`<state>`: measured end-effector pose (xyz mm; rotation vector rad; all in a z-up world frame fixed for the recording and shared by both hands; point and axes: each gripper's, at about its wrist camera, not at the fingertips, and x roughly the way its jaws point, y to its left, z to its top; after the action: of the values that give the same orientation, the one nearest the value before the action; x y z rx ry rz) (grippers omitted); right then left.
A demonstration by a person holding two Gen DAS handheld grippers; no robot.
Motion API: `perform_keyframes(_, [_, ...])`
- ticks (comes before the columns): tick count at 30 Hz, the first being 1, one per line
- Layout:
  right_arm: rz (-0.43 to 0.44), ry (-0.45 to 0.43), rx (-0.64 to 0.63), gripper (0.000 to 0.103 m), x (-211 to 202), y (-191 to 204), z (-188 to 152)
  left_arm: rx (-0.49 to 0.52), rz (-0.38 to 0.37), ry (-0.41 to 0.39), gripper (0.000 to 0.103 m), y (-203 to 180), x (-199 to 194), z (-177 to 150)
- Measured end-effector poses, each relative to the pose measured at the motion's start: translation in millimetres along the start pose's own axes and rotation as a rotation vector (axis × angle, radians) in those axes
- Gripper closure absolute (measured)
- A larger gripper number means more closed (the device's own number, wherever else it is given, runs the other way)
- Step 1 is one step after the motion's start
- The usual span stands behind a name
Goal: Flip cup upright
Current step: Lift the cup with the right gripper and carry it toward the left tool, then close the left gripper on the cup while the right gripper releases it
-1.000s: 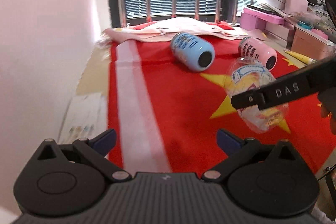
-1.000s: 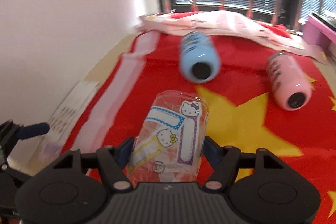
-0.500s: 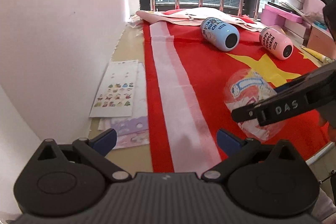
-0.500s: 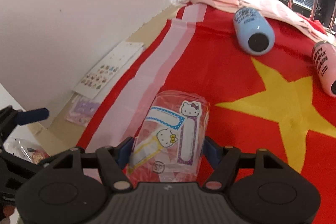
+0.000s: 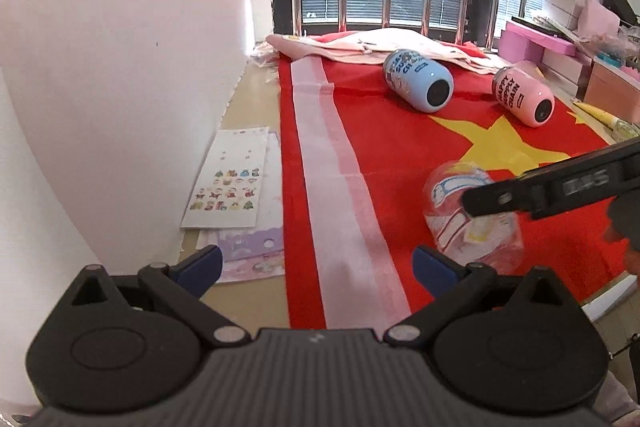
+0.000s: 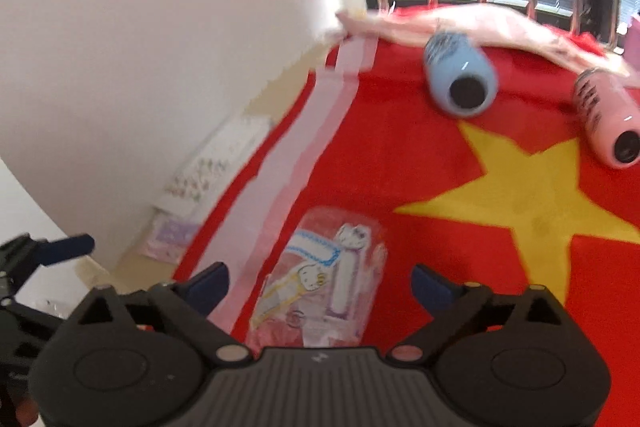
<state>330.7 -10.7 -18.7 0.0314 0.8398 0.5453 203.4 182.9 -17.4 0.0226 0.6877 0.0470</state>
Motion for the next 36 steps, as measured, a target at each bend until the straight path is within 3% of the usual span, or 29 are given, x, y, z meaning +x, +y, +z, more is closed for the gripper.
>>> perform_keyframes(8, [-0.102, -0.183, -0.043, 0.0, -63.0, -27.9, -30.2, 0.047, -0.01, -0.025, 0.0, -40.3, -13.8, 14.1])
perform_keyframes(13, [-0.163, -0.223, -0.075, 0.0, -79.8, -57.3, -51.1, 0.095, -0.024, -0.021, 0.0, -80.2, -10.4, 26.2])
perform_keyframes(17, [-0.19, -0.238, -0.091, 0.0, -84.8, -79.4, -56.3, 0.128, -0.033, 0.026, 0.0, -106.6, 0.4, 35.4])
perform_keyframes(22, [-0.183, -0.258, -0.053, 0.0, -83.8, -108.0, -57.7, 0.141, -0.063, 0.125, 0.0, -123.2, 17.9, 54.3])
perform_keyframes(26, [-0.169, -0.256, -0.029, 0.0, -74.3, -124.9, -58.0, 0.086, -0.09, 0.279, 0.0, -124.4, 47.2, 76.3])
perform_keyframes(28, [-0.161, -0.255, -0.021, 0.0, -68.9, -131.2, -58.1, 0.07, -0.081, 0.353, 0.0, -123.2, 64.9, 86.1])
perform_keyframes(36, [-0.143, -0.224, -0.007, 0.0, -45.4, -149.7, -53.7, 0.1, -0.014, 0.501, 0.0, -131.5, 115.5, 98.1])
